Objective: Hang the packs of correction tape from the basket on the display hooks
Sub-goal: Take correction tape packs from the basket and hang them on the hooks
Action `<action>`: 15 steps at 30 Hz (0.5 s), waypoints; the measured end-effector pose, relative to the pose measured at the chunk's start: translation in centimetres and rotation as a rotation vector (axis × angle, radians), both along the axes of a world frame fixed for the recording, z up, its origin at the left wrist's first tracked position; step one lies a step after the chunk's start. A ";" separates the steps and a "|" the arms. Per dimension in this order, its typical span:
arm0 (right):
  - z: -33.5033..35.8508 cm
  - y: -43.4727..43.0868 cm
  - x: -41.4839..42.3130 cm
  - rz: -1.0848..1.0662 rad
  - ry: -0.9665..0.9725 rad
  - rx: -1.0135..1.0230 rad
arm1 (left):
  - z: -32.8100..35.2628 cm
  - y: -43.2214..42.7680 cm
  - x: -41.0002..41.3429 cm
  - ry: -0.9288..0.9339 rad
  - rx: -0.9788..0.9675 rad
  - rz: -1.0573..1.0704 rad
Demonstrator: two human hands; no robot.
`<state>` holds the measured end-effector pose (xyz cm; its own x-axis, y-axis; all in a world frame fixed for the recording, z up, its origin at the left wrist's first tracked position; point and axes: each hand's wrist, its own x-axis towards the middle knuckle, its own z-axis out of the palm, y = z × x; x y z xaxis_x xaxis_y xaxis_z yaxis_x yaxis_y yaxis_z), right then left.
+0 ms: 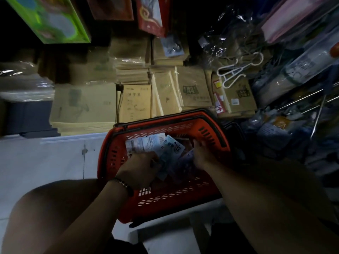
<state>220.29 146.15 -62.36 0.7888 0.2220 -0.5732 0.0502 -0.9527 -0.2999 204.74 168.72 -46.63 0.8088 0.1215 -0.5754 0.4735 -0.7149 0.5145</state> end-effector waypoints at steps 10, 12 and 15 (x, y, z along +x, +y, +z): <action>1.7 -0.9 1.1 0.312 0.211 -0.079 | -1.4 0.8 0.5 0.050 -0.037 0.030; 3.5 -0.6 1.4 0.319 0.267 0.140 | -1.5 0.8 0.4 0.058 -0.023 0.027; 7.4 0.6 1.6 0.320 0.275 0.393 | -1.3 0.8 -0.1 0.049 -0.030 0.058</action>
